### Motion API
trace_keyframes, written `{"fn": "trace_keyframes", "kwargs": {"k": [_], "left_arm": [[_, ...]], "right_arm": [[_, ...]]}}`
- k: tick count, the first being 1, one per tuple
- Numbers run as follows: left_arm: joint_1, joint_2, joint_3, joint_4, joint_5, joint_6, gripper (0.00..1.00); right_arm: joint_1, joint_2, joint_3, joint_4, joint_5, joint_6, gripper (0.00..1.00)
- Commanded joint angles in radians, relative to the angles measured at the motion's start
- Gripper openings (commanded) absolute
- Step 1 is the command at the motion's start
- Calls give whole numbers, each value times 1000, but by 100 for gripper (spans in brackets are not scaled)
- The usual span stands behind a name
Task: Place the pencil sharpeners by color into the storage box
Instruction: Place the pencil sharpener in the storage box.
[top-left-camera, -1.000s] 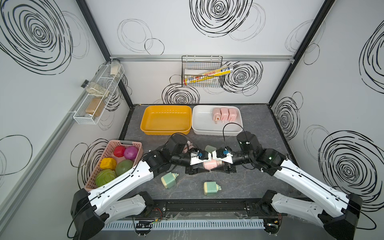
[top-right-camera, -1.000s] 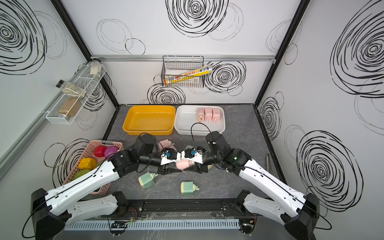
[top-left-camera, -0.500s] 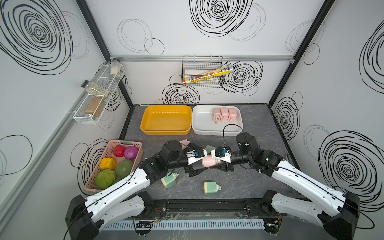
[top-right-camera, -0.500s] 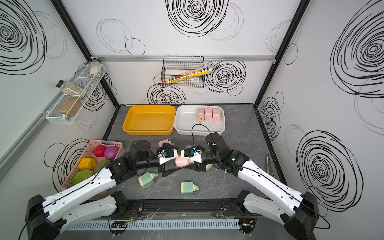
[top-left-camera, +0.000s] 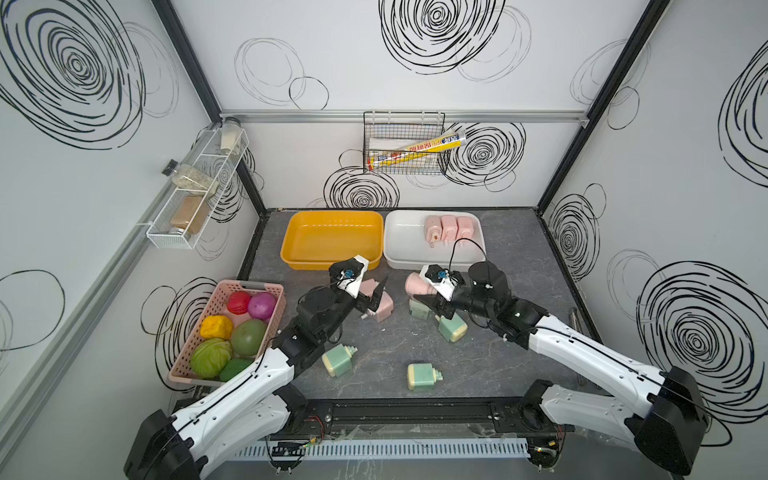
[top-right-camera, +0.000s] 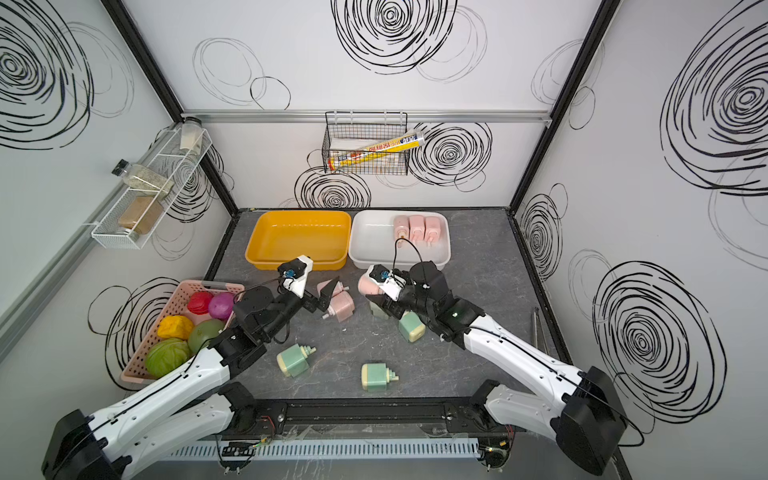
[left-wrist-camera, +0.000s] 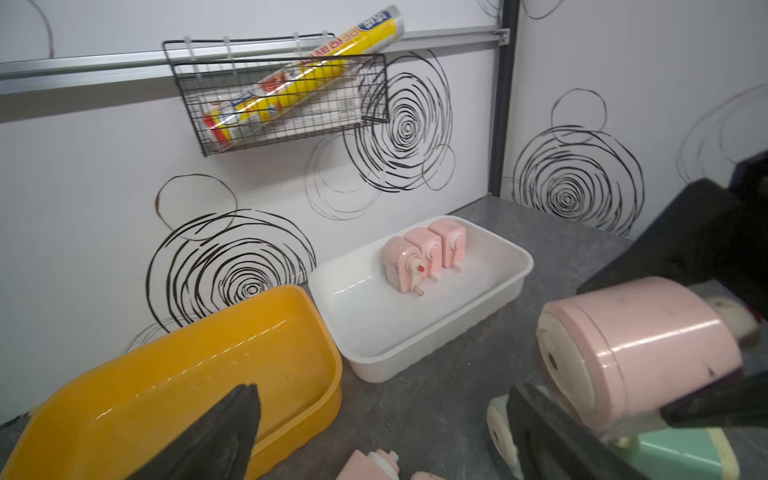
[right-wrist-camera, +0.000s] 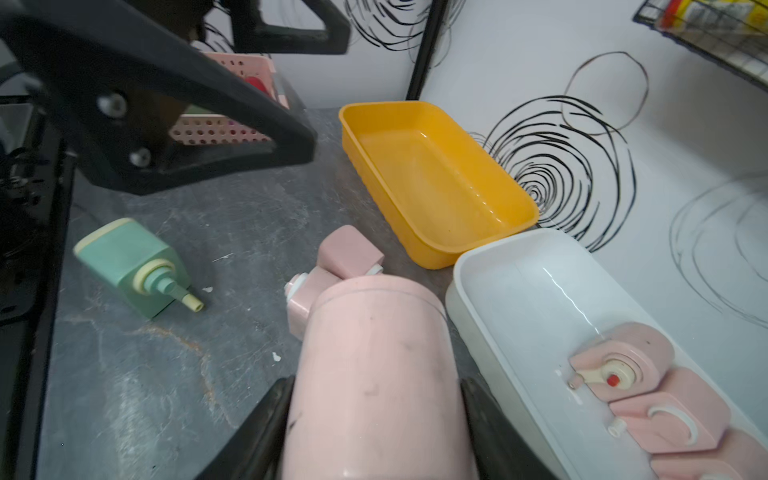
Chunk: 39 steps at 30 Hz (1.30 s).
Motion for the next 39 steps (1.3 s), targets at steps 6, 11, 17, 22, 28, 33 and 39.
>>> {"fn": "trace_keyframes", "kwargs": {"k": [6, 11, 17, 22, 28, 33, 39], "left_arm": [[51, 92, 121, -65, -340, -173, 99], [103, 62, 85, -41, -316, -265, 99], [160, 59, 74, -65, -299, -317, 99], [160, 34, 44, -34, -354, -296, 99], [159, 20, 46, -61, -398, -262, 99], [160, 27, 61, -101, -432, -274, 99], [160, 43, 89, -133, -410, -279, 99]], "right_arm": [[-72, 135, 68, 245, 190, 156, 0], [-142, 276, 155, 324, 252, 269, 0], [-186, 452, 258, 390, 301, 321, 0], [-185, 582, 362, 396, 323, 317, 0], [-169, 728, 487, 416, 402, 327, 0], [-155, 814, 558, 445, 465, 336, 0], [-152, 911, 638, 434, 482, 338, 0]]}}
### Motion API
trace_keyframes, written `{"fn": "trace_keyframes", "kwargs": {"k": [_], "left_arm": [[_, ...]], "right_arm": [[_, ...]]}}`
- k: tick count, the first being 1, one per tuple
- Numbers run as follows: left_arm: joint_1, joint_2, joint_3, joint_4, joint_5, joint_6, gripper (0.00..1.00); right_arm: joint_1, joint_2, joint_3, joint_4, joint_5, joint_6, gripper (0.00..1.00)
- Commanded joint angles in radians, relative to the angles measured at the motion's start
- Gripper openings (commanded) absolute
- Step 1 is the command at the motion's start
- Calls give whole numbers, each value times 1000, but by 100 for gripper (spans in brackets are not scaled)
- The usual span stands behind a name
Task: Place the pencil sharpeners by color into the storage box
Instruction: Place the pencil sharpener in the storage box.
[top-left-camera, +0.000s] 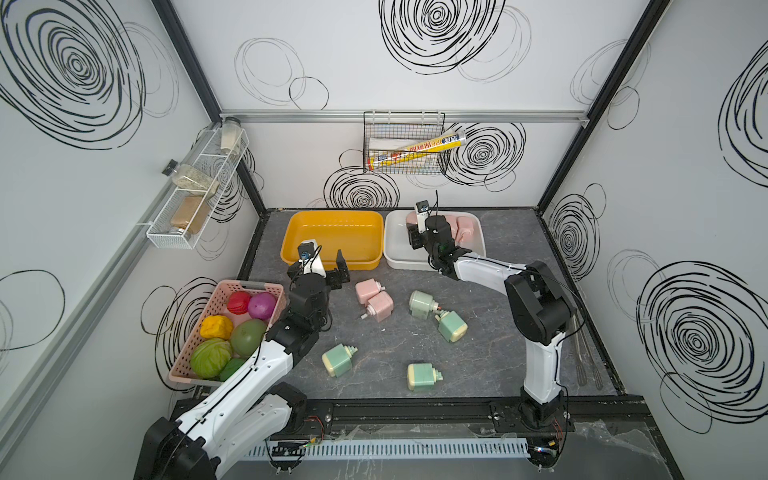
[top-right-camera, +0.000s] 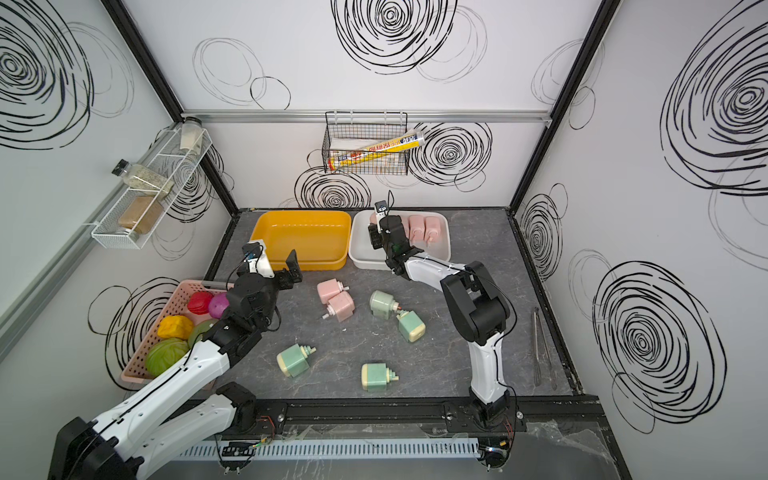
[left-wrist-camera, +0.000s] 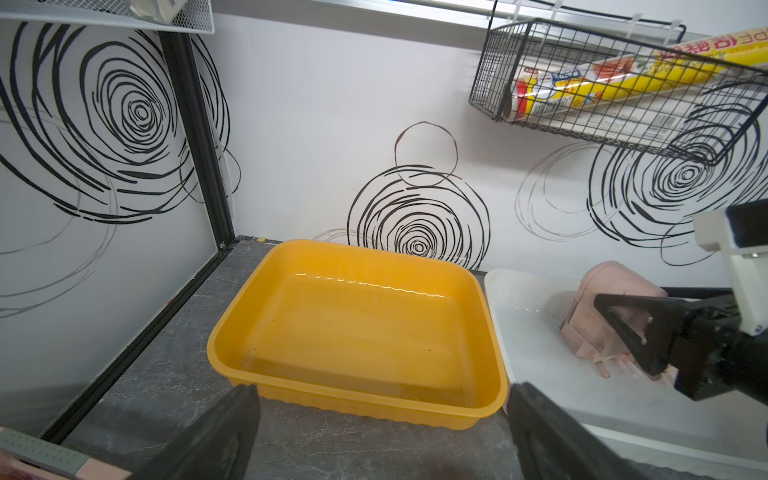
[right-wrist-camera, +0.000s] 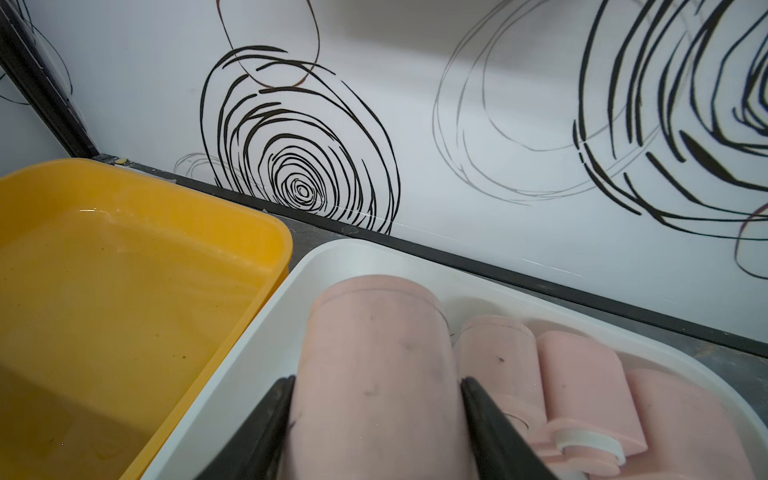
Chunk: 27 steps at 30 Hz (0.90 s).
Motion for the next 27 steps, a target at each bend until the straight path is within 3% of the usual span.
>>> {"fn": "trace_keyframes", "kwargs": {"k": [1, 13, 18, 27], "left_arm": [[6, 15, 43, -17, -20, 4, 100], [3, -10, 8, 22, -32, 13, 99], [4, -74, -53, 108, -28, 6, 99], [3, -60, -62, 124, -76, 6, 99]], "right_arm": [[6, 31, 56, 50, 39, 9, 0], [2, 170, 140, 80, 181, -7, 0], [-5, 220, 176, 77, 209, -2, 0], [-7, 272, 215, 78, 242, 31, 0]]}}
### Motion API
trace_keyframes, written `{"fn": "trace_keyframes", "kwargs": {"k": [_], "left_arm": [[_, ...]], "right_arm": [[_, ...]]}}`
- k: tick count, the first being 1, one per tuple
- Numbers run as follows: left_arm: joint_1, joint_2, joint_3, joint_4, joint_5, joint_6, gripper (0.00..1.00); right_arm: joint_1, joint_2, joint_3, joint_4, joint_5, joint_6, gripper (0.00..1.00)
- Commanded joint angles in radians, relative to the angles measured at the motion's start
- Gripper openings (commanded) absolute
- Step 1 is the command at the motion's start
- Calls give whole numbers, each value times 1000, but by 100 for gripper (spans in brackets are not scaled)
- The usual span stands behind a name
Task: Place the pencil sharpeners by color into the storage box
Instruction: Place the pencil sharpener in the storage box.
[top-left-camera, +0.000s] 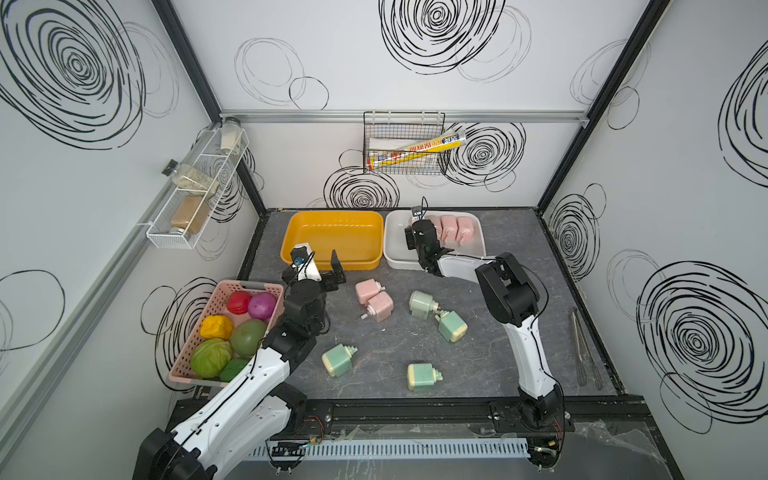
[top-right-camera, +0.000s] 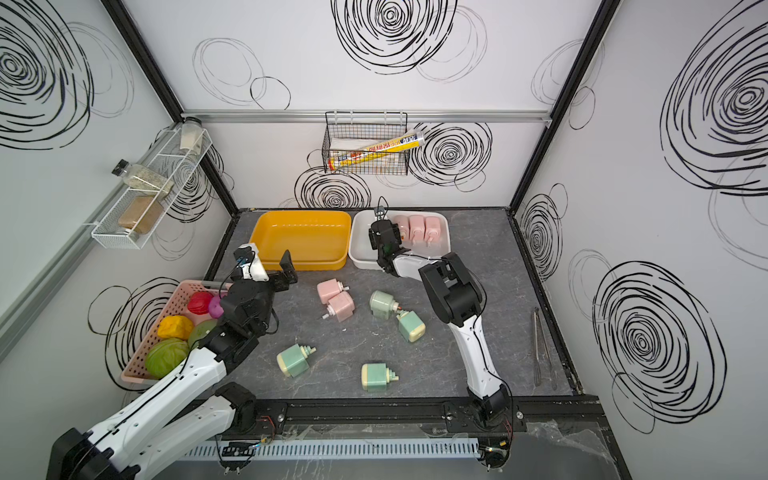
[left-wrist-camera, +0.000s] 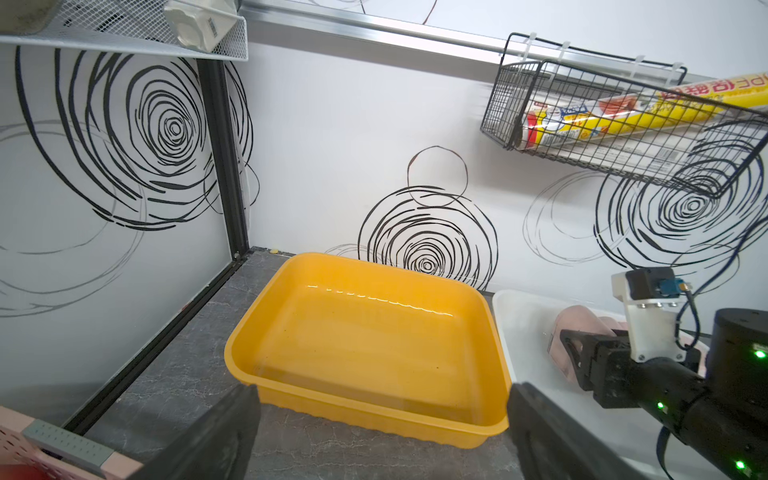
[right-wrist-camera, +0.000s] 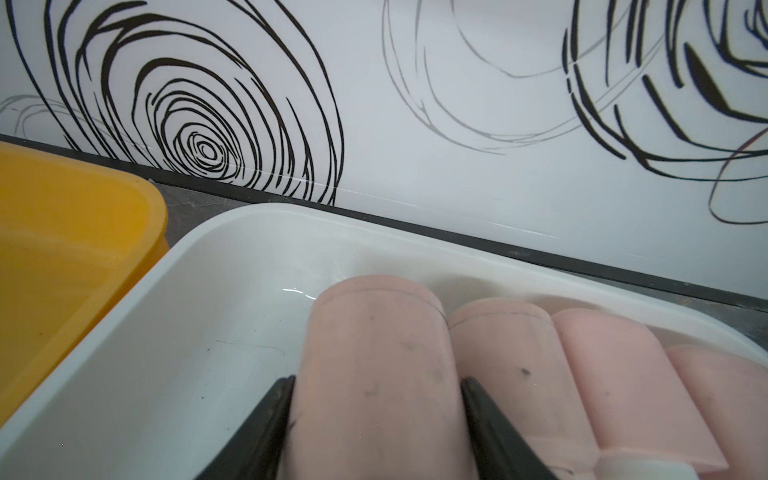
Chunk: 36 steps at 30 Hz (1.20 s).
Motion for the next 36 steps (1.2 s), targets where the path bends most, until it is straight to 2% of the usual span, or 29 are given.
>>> {"fn": "trace_keyframes", "kwargs": {"k": [1, 2, 5, 10, 16, 27, 33, 36], "left_arm": [[3, -2, -14, 64, -55, -23, 99], [6, -4, -11, 48, -97, -56, 99], [21, -4, 0, 24, -115, -63, 99], [23, 48, 29, 8, -40, -42, 99], [23, 122, 88, -69, -83, -55, 99], [22, 117, 83, -59, -90, -52, 99], [23, 115, 79, -77, -110, -82, 99], [35, 82, 56, -66, -100, -81, 99]], "right_arm": [[-4, 18, 38, 67, 60, 36, 0], [-5, 25, 40, 76, 72, 42, 0], [-4, 39, 48, 83, 78, 52, 3], [-4, 57, 68, 71, 76, 56, 5], [-3, 88, 107, 40, 96, 78, 25], [-3, 114, 139, 15, 115, 62, 38], [-3, 125, 151, -9, 125, 61, 60], [-3, 127, 156, -15, 138, 54, 63]]}}
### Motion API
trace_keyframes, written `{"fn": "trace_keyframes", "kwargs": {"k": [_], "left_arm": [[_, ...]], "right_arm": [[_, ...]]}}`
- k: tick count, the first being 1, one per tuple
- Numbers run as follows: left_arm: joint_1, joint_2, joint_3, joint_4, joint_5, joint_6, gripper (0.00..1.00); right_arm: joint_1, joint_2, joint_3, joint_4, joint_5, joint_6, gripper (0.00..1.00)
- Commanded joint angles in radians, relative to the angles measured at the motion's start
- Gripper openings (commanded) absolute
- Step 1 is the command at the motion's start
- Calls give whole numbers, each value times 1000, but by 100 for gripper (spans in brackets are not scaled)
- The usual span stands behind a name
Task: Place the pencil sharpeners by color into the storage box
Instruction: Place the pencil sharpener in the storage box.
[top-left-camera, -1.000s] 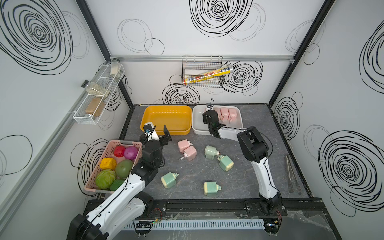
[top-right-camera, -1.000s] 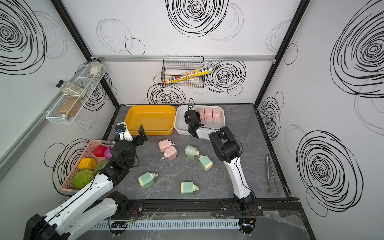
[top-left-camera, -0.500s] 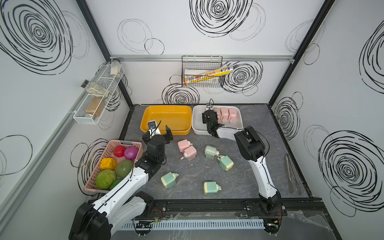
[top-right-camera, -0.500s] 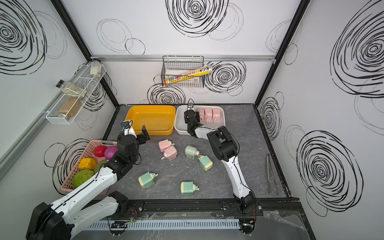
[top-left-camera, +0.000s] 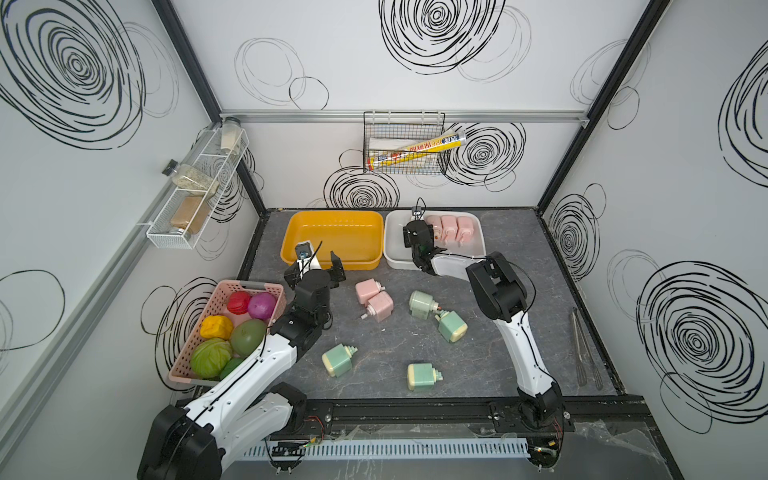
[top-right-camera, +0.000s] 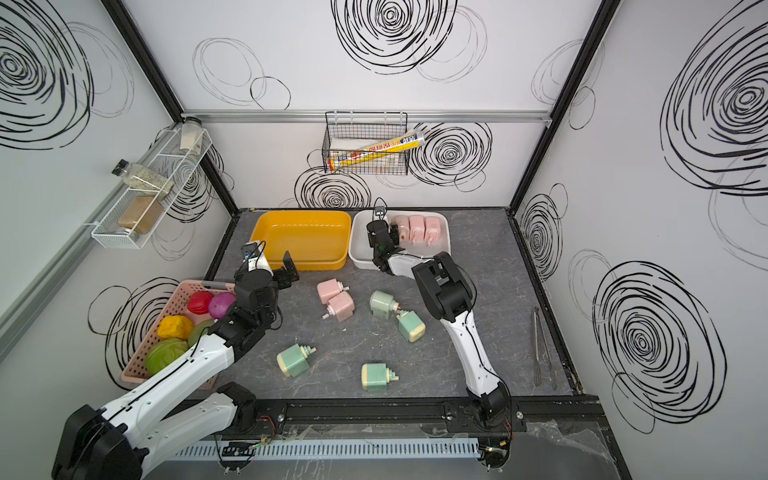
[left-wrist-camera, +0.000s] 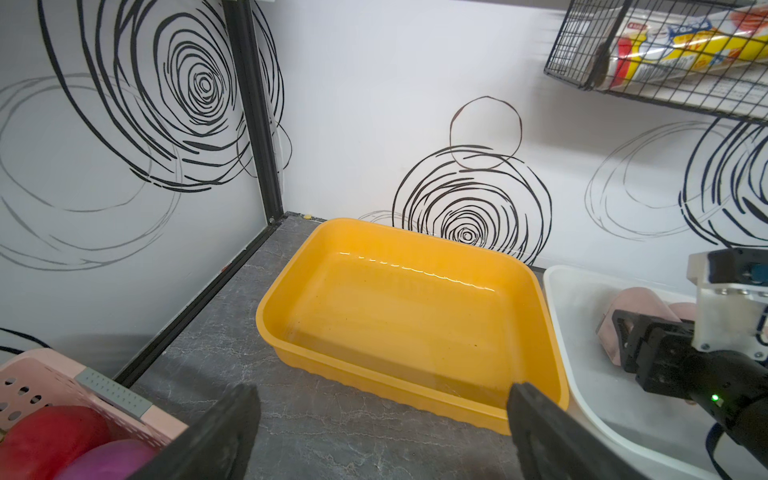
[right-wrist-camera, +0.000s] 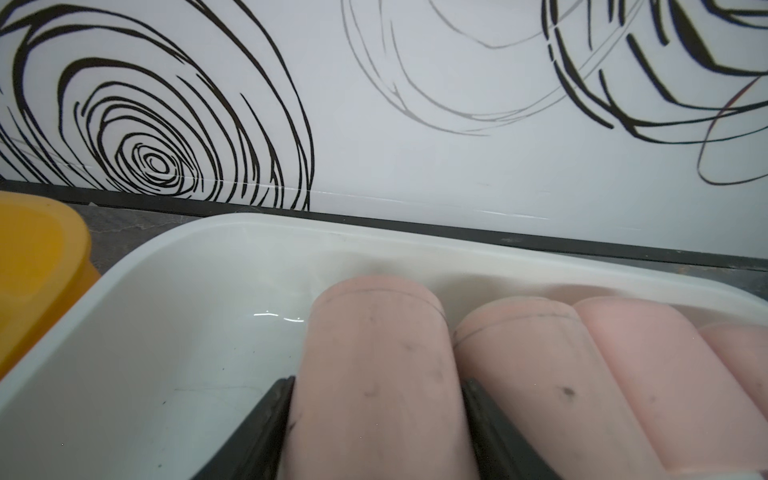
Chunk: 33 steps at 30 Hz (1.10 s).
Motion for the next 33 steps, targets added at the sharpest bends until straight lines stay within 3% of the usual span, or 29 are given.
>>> {"fn": "trace_keyframes", "kwargs": {"k": [1, 8, 16, 18, 20, 33], "left_arm": [[16, -44, -6, 25, -33, -20, 99], [18, -63, -14, 21, -14, -50, 99], [19, -46, 4, -12, -2, -94, 99], [19, -39, 13, -27, -1, -118, 99], [19, -27, 23, -45, 9, -144, 99], [-5, -10, 56, -150, 168, -230, 99]], "right_arm": [[-1, 6, 30, -4, 41, -7, 64], [2, -14, 40, -28, 37, -11, 76], [16, -73, 36, -73, -25, -75, 79], [14, -93, 40, -114, -42, -97, 86], [10, -112, 41, -144, -65, -127, 100], [-27, -106, 117, -338, -97, -282, 100]]}}
